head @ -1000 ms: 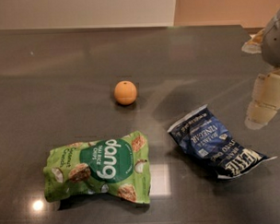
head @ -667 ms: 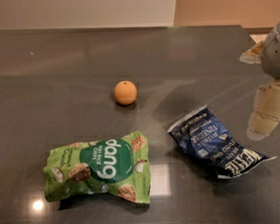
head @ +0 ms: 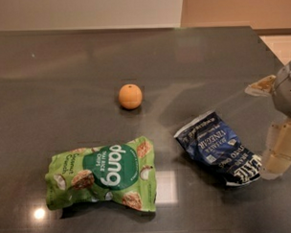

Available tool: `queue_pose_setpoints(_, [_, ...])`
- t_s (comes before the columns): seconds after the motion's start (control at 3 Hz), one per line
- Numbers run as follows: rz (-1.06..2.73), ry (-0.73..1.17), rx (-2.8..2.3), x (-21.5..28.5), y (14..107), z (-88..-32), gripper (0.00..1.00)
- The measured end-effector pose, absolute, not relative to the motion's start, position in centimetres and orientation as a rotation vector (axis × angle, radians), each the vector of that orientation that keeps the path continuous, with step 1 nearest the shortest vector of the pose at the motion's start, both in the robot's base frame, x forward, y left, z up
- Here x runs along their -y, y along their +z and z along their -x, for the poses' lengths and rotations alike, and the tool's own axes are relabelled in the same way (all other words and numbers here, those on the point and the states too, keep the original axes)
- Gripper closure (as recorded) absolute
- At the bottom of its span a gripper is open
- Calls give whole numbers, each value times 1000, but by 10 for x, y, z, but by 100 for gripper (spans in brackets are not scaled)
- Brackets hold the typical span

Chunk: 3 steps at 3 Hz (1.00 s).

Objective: Move blue chip bag near orange

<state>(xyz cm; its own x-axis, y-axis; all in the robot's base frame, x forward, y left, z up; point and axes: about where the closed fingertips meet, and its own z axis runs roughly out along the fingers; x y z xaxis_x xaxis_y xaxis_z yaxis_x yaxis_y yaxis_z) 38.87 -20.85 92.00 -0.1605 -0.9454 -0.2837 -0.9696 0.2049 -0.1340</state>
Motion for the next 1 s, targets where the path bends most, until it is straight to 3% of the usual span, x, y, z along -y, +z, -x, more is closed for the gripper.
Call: queue_pose_setpoints(1.0, [1752, 172, -2216, 212, 866, -360, 0])
